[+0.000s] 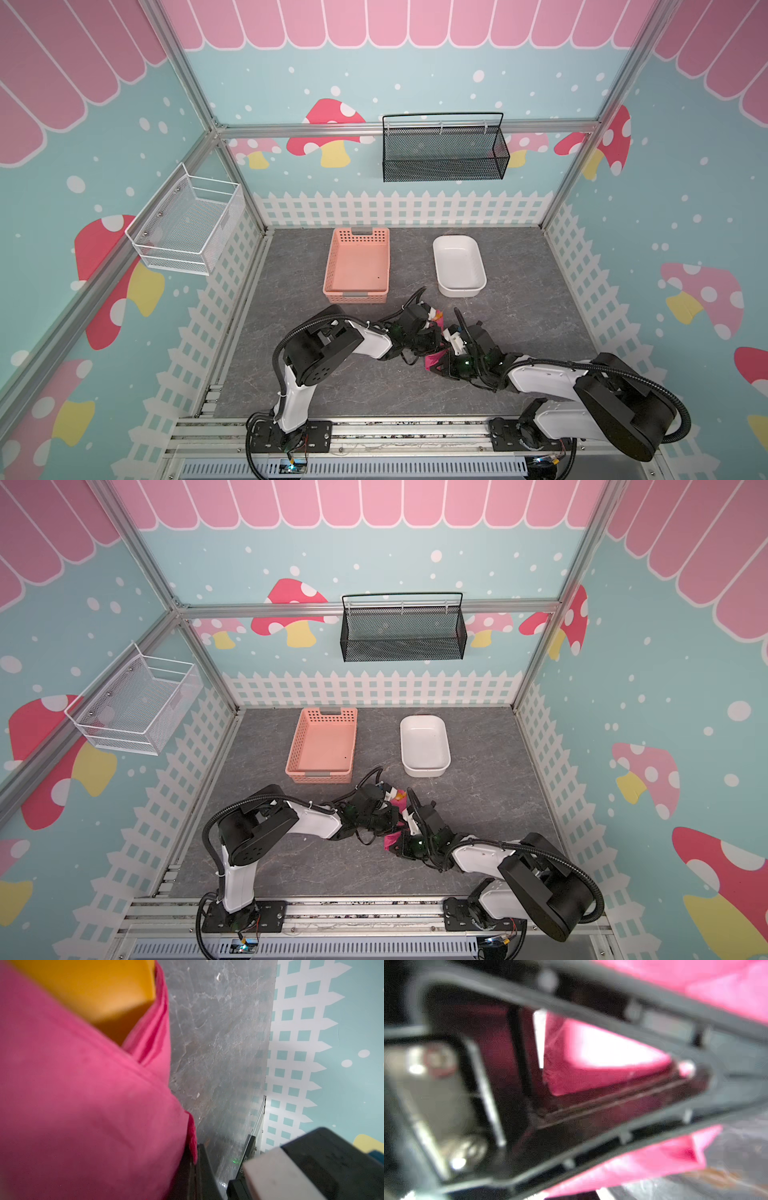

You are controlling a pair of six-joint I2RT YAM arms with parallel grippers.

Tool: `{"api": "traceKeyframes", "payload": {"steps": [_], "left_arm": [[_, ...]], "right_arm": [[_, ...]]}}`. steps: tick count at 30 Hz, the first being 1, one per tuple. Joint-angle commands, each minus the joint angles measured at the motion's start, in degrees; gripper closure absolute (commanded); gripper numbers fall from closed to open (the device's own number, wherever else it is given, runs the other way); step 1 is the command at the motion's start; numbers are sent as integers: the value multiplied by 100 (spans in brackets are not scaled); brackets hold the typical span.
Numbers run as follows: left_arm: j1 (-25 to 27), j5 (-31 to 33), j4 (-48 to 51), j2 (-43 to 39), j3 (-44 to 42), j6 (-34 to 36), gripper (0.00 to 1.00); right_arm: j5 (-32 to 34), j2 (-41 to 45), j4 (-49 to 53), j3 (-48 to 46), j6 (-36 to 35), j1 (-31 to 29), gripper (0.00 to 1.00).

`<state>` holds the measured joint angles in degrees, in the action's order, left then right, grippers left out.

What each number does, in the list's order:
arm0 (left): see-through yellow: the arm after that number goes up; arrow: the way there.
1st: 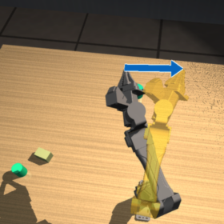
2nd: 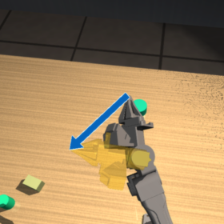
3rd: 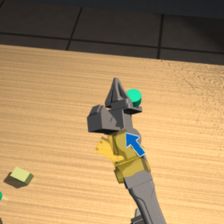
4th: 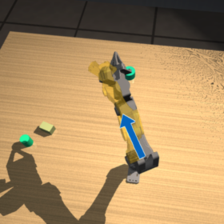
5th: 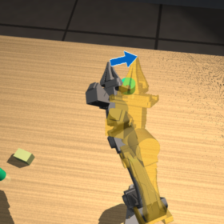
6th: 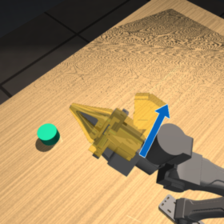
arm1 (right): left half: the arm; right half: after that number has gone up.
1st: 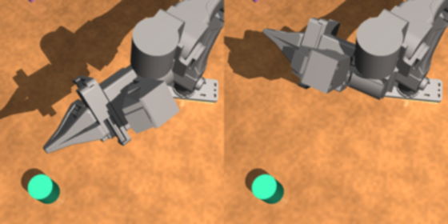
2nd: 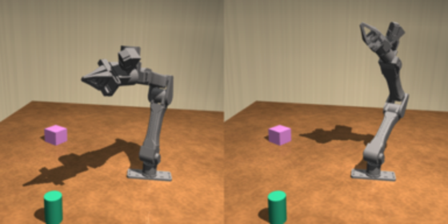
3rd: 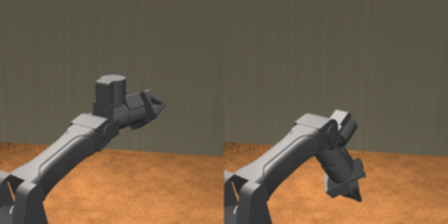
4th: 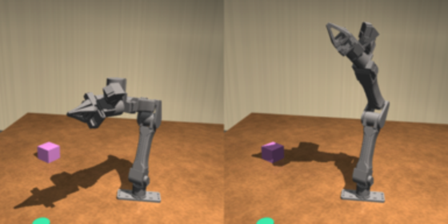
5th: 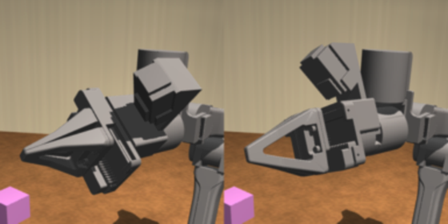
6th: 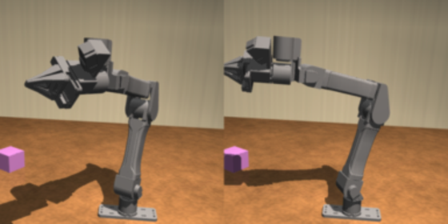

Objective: Place the utensils on the paper napkin and roll it up

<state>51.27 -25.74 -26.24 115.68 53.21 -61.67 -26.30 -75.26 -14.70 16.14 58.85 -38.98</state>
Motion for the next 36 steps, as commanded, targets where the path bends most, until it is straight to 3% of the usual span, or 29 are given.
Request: {"api": "traceKeyframes", "payload": {"steps": [1,8,21,31,36], "left_arm": [[57,21,-341,142,133,-202,100],[77,168,-545,323,2,-375,100],[77,356,-655,487,-148,-429,100],[79,364,-650,552,-136,-472,100],[77,332,-670,583,-127,-483,100]], "right_arm": [[339,-109,504,-171,-41,13,97],[447,363,709,-208,71,12,96],[769,2230,1842,-449,422,284,91],[208,2288,1015,-454,844,459,65],[92,1966,768,-355,823,573,63]]}}
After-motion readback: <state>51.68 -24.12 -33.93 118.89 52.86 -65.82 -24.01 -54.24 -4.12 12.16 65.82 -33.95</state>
